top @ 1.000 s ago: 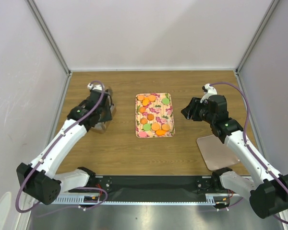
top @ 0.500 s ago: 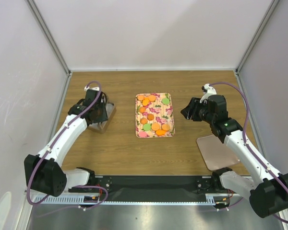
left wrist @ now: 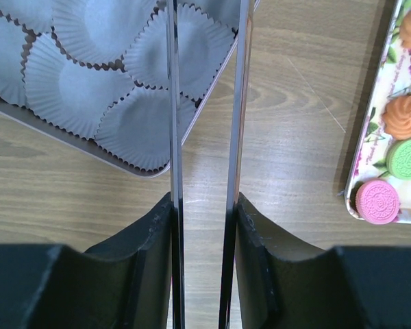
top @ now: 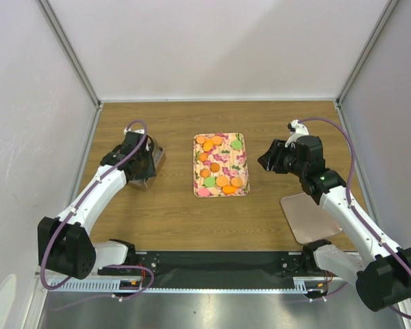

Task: Pack the cookies

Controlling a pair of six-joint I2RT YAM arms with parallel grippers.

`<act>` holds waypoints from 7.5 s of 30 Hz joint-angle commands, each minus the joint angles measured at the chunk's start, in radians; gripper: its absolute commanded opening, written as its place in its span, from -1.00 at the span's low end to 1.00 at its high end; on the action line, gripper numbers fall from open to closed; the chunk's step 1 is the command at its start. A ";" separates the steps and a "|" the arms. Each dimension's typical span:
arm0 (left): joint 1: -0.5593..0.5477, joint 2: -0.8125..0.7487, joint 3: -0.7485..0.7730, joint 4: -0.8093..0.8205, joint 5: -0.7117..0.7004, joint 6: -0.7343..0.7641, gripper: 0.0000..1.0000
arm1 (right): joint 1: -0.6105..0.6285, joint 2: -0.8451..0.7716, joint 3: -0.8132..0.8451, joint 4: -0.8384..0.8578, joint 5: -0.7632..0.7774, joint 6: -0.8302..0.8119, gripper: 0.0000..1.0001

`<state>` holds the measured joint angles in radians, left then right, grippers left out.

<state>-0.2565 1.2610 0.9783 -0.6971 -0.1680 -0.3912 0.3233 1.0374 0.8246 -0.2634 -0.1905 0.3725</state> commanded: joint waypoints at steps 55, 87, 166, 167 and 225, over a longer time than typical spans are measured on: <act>-0.464 0.057 0.230 -0.065 -0.111 -0.074 -0.03 | 0.007 -0.002 0.010 0.030 0.019 -0.006 0.06; -0.452 0.379 0.270 0.033 -0.079 -0.028 0.01 | 0.007 -0.019 0.011 0.023 0.028 -0.009 0.07; 0.184 -0.137 -0.015 -0.122 -0.056 0.078 -0.19 | 0.005 0.001 0.007 0.046 -0.032 0.009 0.06; 0.195 -0.129 -0.018 -0.122 -0.053 0.081 -0.19 | 0.005 0.000 0.007 0.044 -0.032 0.011 0.06; 0.293 -0.075 0.007 -0.041 -0.021 0.069 -0.08 | 0.007 -0.014 0.008 0.036 -0.017 0.003 0.07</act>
<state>0.0254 1.2480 0.9546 -0.7574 -0.2199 -0.3218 0.3260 1.0355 0.8246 -0.2558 -0.2111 0.3733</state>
